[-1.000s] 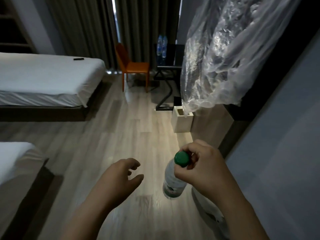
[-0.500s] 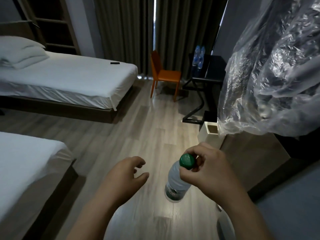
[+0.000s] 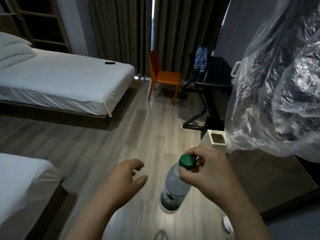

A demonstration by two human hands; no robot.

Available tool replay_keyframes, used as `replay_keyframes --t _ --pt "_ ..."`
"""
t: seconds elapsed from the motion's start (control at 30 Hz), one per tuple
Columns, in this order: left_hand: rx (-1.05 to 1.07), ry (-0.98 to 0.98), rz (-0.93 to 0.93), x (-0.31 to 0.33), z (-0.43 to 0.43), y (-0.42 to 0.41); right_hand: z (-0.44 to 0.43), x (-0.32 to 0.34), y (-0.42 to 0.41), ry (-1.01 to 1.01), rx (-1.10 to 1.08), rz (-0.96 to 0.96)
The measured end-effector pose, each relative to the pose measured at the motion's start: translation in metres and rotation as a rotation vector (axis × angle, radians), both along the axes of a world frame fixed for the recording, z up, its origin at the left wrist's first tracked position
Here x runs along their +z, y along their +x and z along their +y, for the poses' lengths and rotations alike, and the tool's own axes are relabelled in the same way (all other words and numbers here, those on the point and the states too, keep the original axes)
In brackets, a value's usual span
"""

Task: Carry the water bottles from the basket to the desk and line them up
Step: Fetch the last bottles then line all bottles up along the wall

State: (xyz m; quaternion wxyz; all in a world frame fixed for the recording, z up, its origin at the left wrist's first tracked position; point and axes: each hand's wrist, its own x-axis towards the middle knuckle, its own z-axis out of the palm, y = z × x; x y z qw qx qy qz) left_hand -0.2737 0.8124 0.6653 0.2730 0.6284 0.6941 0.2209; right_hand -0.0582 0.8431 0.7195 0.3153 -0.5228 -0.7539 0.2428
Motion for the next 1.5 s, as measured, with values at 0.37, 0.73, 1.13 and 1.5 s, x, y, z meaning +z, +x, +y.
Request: replay_keyframes --t 0.37,0.73,1.13,1.5 --pt "0.004 0.038 0.065 0.012 0.201 0.022 0.203 0.005 0.019 0.094 0.016 0.007" --pt "-0.05 0.024 0.062 0.01 0.382 0.023 0.384 0.001 0.03 0.08 -0.061 -0.053" --pt "-0.136 0.043 0.104 0.026 0.613 -0.026 0.588 0.01 -0.008 0.087 -0.162 -0.094" --pt "-0.194 0.025 0.088 0.016 0.8 -0.043 0.769 -0.004 -0.025 0.03 -0.183 -0.107"
